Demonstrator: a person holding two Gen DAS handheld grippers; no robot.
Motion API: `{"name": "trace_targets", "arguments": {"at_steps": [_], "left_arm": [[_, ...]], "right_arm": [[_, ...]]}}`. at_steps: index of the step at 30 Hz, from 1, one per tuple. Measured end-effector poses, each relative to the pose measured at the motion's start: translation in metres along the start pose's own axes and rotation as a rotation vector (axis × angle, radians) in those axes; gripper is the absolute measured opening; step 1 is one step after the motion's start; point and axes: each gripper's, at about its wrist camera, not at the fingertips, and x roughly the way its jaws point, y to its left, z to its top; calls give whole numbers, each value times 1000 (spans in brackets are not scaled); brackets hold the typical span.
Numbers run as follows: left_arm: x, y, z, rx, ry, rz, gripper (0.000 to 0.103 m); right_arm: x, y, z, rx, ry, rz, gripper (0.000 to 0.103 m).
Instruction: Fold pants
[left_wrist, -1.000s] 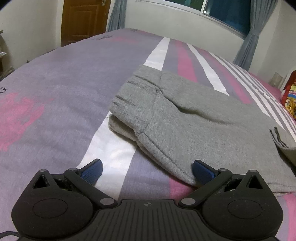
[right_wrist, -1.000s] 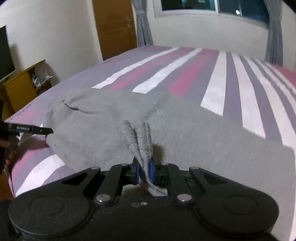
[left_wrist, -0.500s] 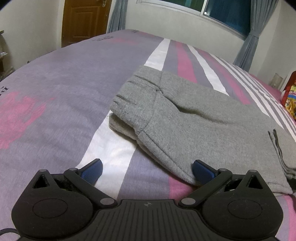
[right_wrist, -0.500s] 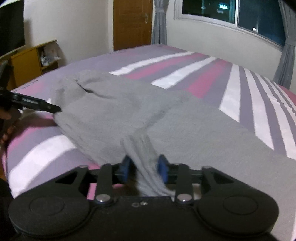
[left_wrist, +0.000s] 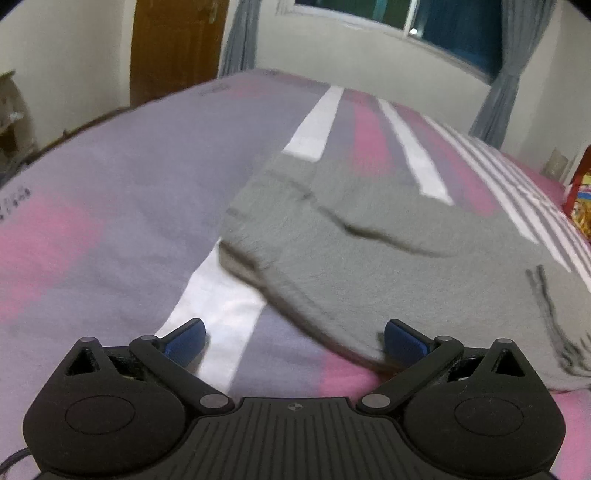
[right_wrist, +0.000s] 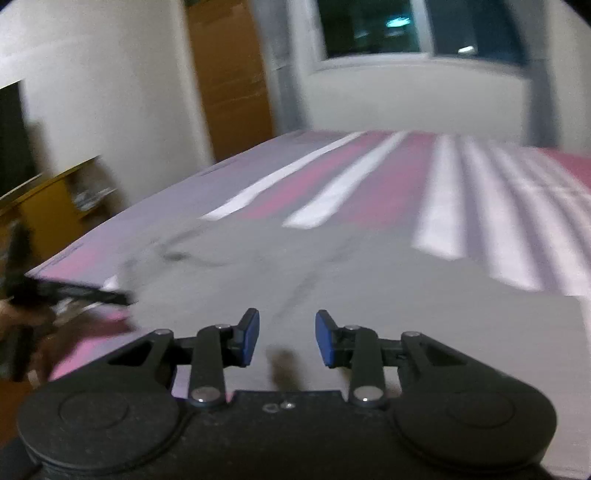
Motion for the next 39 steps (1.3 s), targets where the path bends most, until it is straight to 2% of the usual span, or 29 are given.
{"name": "trace_targets", "arguments": {"at_steps": [1, 3, 5, 8, 10, 12, 14, 16, 21, 22, 23, 25, 26, 28, 29, 31, 34, 35, 36, 39], "left_arm": [[-7, -8, 1, 17, -16, -15, 101], [-18, -27, 4, 42, -36, -65, 73], [-19, -51, 8, 40, -14, -160, 58], [-8, -90, 11, 6, 58, -340, 57], [11, -119, 8, -20, 166, -463, 57], [26, -138, 1, -30, 231, -493, 57], [35, -151, -1, -54, 253, -516, 57], [42, -159, -1, -111, 285, -585, 57], [63, -180, -5, -149, 345, -630, 56], [64, -184, -7, -165, 351, -661, 53], [63, -187, -11, -174, 360, -702, 22], [58, -195, -15, -154, 353, -771, 20], [54, -197, -18, -136, 347, -772, 20], [55, -191, -28, -95, 354, -706, 20], [57, -190, -31, -82, 352, -703, 20], [59, -181, -36, -117, 343, -717, 21], [56, -188, -30, -96, 304, -692, 22], [53, -193, -25, -70, 284, -680, 28], [51, -196, -20, -41, 260, -663, 38], [56, -192, 0, -19, 208, -600, 51]], "right_arm": [[-9, -13, 0, 27, -15, -31, 34], [-30, -46, -2, 92, -30, -116, 35], [-49, -80, -7, 170, -27, -193, 37], [-69, -124, -19, 306, -2, -272, 38], [-79, -147, -31, 393, 10, -292, 39], [-85, -160, -43, 450, 24, -299, 39], [-87, -168, -52, 486, 32, -292, 39], [-88, -174, -61, 513, 51, -278, 40], [-85, -186, -77, 597, 65, -239, 44], [-84, -188, -80, 614, 63, -230, 44], [-82, -190, -80, 622, 61, -223, 44], [-83, -190, -80, 623, 62, -220, 44], [-83, -190, -79, 620, 62, -222, 44], [-86, -189, -76, 611, 49, -218, 45], [-89, -185, -77, 599, 51, -218, 45], [-83, -181, -81, 566, 120, -255, 42], [-78, -177, -78, 511, 148, -270, 43], [-79, -177, -75, 503, 142, -273, 43], [-80, -178, -71, 501, 125, -264, 44], [-76, -186, -58, 484, 81, -263, 45]]}}
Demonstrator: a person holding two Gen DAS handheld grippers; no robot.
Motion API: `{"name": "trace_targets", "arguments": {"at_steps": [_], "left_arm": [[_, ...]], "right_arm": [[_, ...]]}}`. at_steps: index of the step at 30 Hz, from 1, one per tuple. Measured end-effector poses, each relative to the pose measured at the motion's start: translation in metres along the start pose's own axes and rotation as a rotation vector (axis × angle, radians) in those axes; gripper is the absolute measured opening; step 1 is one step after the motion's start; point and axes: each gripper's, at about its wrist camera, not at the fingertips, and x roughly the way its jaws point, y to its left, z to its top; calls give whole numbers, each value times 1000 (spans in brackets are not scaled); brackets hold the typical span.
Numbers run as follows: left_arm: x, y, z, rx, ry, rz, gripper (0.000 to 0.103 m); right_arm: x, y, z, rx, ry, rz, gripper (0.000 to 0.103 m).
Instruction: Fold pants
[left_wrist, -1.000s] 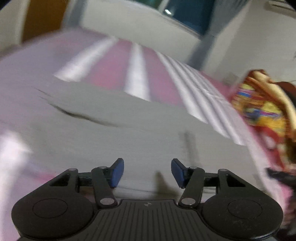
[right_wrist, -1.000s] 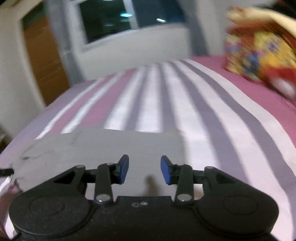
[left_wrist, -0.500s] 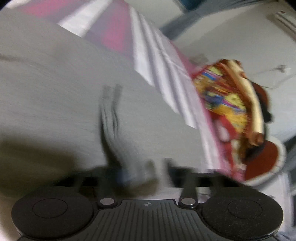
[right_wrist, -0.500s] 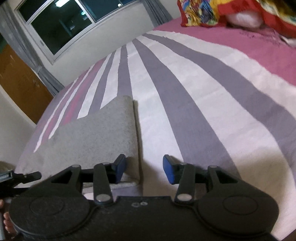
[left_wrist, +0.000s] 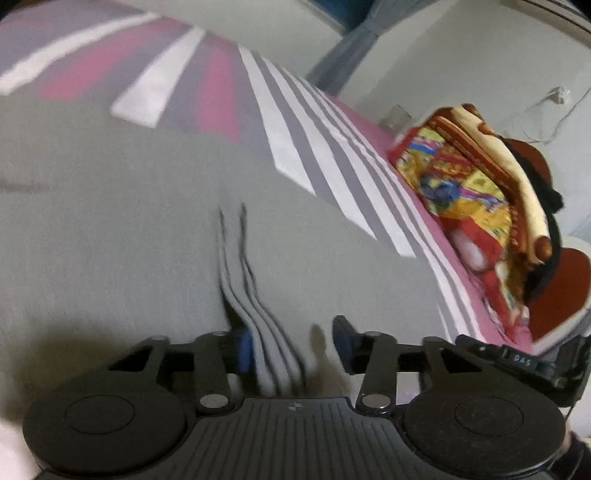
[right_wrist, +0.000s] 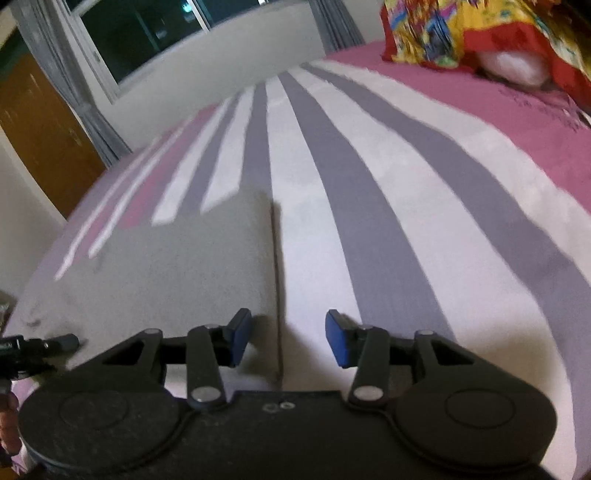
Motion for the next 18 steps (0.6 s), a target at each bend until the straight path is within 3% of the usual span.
{"name": "trace_targets", "arguments": {"at_steps": [2, 10, 12, 15, 18], "left_arm": [[-2, 9, 11, -43, -16, -5, 61], [36, 7, 51, -11, 6, 107, 62], [53, -1, 60, -3, 17, 137, 62], [61, -15, 62, 41, 43, 163, 62], [47, -23, 46, 122, 58, 175, 62]], "right_arm": [[15, 1, 17, 0, 3, -4, 45], [87, 18, 65, -41, 32, -24, 45], [99, 23, 72, -54, 37, -42, 50], [108, 24, 73, -60, 64, -62, 53], [92, 24, 63, -72, 76, -39, 53]]}}
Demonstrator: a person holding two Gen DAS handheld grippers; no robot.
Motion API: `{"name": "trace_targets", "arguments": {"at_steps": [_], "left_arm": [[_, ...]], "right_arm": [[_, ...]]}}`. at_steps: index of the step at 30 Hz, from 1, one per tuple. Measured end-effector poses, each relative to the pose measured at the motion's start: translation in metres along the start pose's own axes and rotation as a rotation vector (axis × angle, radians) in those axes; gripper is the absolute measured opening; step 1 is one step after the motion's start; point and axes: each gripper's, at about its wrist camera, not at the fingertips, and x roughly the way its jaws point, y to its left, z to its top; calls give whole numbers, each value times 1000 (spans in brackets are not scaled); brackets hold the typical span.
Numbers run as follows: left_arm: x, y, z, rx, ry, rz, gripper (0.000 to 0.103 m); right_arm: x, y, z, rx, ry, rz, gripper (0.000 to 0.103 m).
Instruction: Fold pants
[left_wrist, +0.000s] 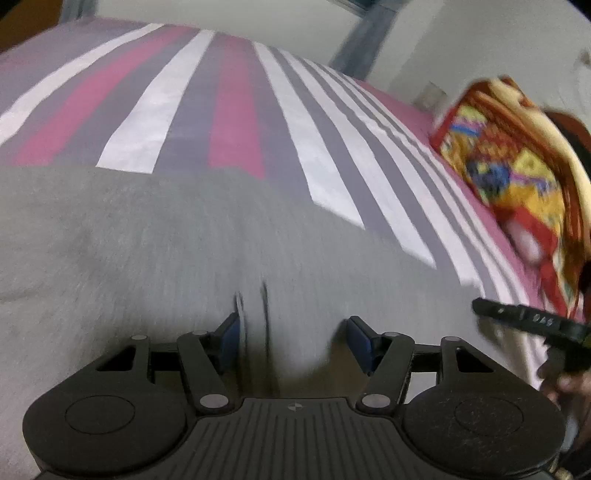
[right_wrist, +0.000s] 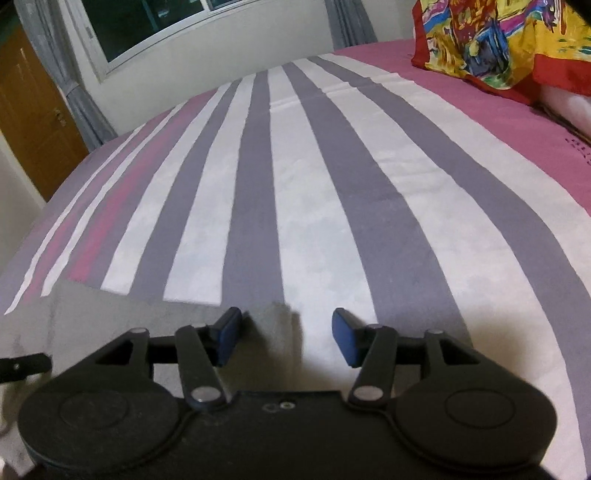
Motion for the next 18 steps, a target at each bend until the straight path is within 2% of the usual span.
{"name": "trace_targets", "arguments": {"at_steps": [3, 5, 7, 11, 14, 15, 17, 18], "left_arm": [[-21, -9, -30, 99, -13, 41, 64], [-36, -18, -53, 154, -38, 65, 71], [-50, -26, -71, 167, -69, 88, 76], [-72, -24, -88, 116, -118, 87, 77], [-74, -20, -89, 97, -137, 83, 77], [-77, -19, -89, 90, -142, 80, 78], [-87, -16, -89, 67, -166, 80, 78], [-94, -14, -94, 60, -179, 71, 78]], "right_arm": [[-23, -1, -28, -55, 19, -8, 55], [-40, -2, -53, -100, 30, -7, 59], [-58, -1, -74, -138, 27, -14, 60], [-89, -1, -96, -137, 17, -23, 61], [-107, -4, -97, -121, -62, 1, 62], [-105, -5, -97, -118, -53, 4, 65], [-92, -8, -98, -117, 30, -9, 67], [-97, -8, -95, -110, 12, -11, 64]]}}
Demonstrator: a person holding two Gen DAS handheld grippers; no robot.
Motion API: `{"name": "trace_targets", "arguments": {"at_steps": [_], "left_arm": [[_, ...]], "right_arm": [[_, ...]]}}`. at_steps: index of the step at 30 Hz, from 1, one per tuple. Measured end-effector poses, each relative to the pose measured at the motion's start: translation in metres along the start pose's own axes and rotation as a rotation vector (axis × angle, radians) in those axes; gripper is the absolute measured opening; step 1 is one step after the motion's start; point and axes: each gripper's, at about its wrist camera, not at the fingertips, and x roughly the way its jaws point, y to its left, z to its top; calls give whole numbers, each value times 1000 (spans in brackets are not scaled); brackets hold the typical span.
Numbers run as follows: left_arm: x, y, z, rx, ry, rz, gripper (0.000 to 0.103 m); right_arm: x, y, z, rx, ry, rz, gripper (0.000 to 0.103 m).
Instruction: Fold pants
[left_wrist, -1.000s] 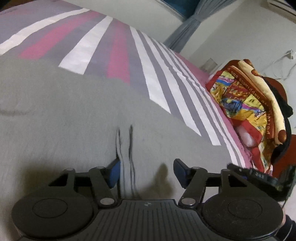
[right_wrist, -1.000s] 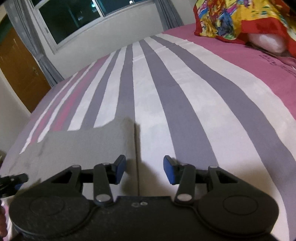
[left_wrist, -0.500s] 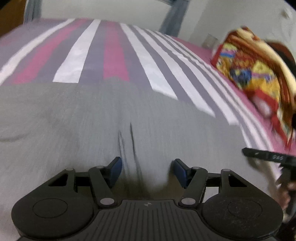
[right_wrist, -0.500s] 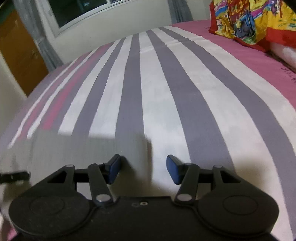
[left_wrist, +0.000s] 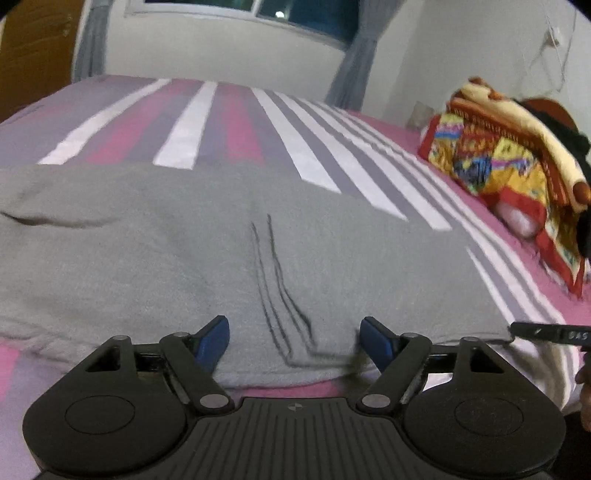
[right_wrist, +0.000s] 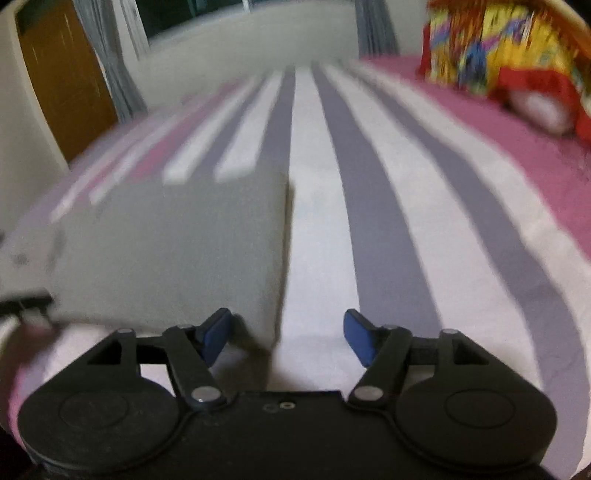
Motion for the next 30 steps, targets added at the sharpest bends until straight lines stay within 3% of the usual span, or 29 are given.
{"name": "trace_targets", "arguments": {"at_steps": [3, 7, 8, 9, 11, 17, 20, 22, 23, 24, 26, 30], "left_arm": [[-8, 7, -9, -23, 24, -45, 77], [-7, 8, -11, -52, 23, -110, 75], [-3, 4, -10, -39, 39, -110, 62], [2, 3, -9, -15, 60, -103, 56], [10, 3, -5, 11, 82, -72, 54], [12, 24, 4, -66, 74, -74, 54], [-13, 38, 0, -67, 5, -67, 56], [-37, 65, -4, -140, -89, -37, 68], [-49, 80, -8, -186, -138, -9, 85], [-61, 98, -12, -244, -190, 35, 93], [-78, 141, -22, -404, -254, 104, 93], [-75, 213, -43, -689, -284, 41, 93]], "right_arm": [[-28, 14, 2, -73, -119, 13, 65], [-20, 18, -2, -98, -63, 14, 69], [-17, 15, -3, -73, -53, 16, 69], [-14, 13, -5, -45, -44, 19, 69], [-12, 9, -6, -20, -41, 11, 67], [-12, 6, -6, -10, -48, 9, 68], [-14, 1, -10, 5, -59, 22, 69], [-13, -2, -9, 25, -59, 26, 69], [-13, -5, -9, 40, -57, 30, 70], [-12, -8, -8, 56, -54, 33, 70], [-11, -15, -8, 94, -49, 44, 70], [-8, -23, -6, 145, -45, 48, 70]]}}
